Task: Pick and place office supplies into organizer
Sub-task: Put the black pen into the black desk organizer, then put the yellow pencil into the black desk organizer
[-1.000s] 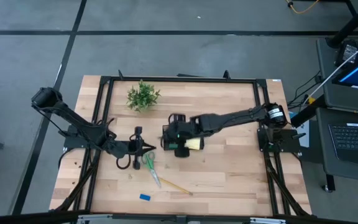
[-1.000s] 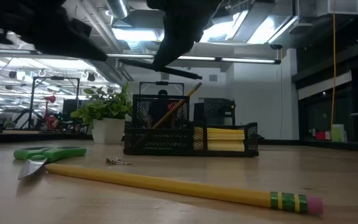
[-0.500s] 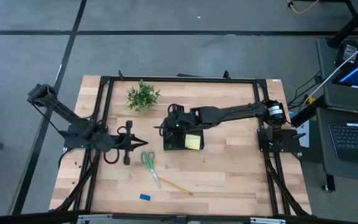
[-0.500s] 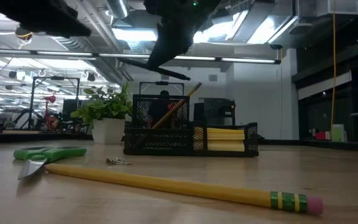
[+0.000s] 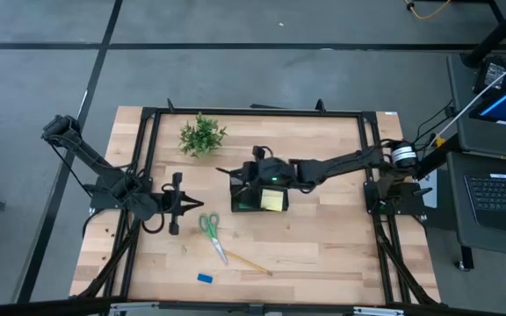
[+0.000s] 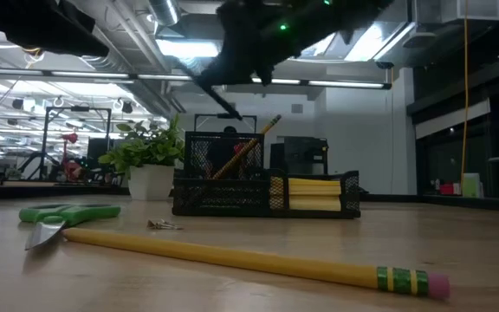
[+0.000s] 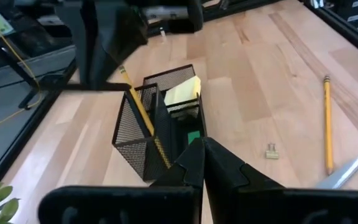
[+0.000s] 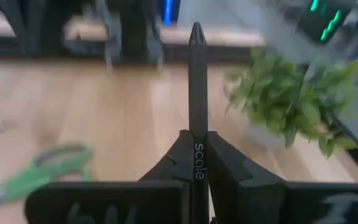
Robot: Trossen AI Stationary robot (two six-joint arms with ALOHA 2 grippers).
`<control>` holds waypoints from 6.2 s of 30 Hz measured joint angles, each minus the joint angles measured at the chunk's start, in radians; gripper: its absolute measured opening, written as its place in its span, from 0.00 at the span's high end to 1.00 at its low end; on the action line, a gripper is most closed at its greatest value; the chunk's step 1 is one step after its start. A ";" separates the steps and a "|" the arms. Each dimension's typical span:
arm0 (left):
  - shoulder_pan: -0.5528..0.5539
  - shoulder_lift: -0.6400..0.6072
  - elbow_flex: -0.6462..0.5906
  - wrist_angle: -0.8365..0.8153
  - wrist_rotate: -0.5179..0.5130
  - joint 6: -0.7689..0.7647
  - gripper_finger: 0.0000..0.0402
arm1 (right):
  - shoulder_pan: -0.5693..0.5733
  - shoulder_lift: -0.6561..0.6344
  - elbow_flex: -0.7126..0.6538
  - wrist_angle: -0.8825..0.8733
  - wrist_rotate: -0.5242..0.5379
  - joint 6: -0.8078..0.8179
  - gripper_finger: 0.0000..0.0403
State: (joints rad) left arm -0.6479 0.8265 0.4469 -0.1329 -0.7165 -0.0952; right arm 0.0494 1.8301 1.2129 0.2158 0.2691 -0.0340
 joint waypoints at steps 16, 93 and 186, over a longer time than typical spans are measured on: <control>0.002 0.001 0.000 0.009 -0.029 -0.052 0.99 | 0.000 0.009 -0.358 0.653 0.002 0.085 0.93; 0.002 0.257 0.001 0.157 0.067 -0.127 0.85 | 0.311 -0.035 0.141 -0.452 0.129 0.155 0.99; 0.001 0.266 0.001 0.152 0.134 -0.077 0.86 | 0.422 0.655 0.909 -1.213 -0.125 0.535 0.63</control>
State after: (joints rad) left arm -0.6472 1.0920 0.4477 0.0189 -0.5827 -0.1726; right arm 0.4712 2.4855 2.1216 -0.9970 0.1445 0.5011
